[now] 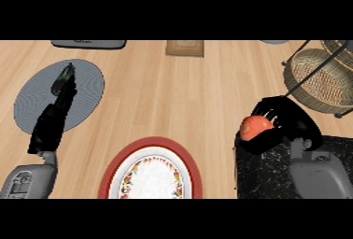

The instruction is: Pick the squash from the tray and place it in the tiered basket

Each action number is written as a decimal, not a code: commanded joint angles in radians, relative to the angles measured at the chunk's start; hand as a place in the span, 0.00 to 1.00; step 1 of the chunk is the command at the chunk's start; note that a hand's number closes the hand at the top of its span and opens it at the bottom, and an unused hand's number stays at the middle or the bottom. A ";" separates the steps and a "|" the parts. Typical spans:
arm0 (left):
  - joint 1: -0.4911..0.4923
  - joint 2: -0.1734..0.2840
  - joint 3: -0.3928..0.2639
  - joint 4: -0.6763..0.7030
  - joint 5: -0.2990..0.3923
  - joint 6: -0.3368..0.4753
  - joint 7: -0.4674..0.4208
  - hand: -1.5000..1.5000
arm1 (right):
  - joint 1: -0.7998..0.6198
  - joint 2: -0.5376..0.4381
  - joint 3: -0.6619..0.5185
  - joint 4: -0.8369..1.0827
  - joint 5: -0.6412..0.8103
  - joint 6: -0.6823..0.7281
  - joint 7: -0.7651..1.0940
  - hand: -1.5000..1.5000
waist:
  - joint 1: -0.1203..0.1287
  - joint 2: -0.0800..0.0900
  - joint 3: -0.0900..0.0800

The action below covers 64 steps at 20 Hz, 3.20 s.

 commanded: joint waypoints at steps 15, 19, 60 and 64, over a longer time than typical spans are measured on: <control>0.008 0.004 0.019 -0.002 -0.002 0.002 0.021 0.50 | -0.714 0.129 0.005 0.277 0.580 -0.382 0.173 1.00 | -0.041 -0.007 0.002; -0.005 0.010 0.033 0.010 -0.002 0.004 0.009 0.50 | -0.825 0.061 -0.038 0.366 0.569 -0.248 0.155 1.00 | -0.046 -0.006 0.002; 0.016 -0.017 0.048 0.001 -0.017 0.001 -0.006 0.50 | -0.728 -0.349 -0.378 1.040 0.389 -0.331 -0.511 1.00 | -0.047 -0.003 0.003; 0.032 -0.035 0.030 0.022 -0.039 0.014 -0.038 0.50 | -0.693 -0.372 -0.415 1.089 0.359 -0.343 -0.542 0.00 | -0.045 -0.001 0.003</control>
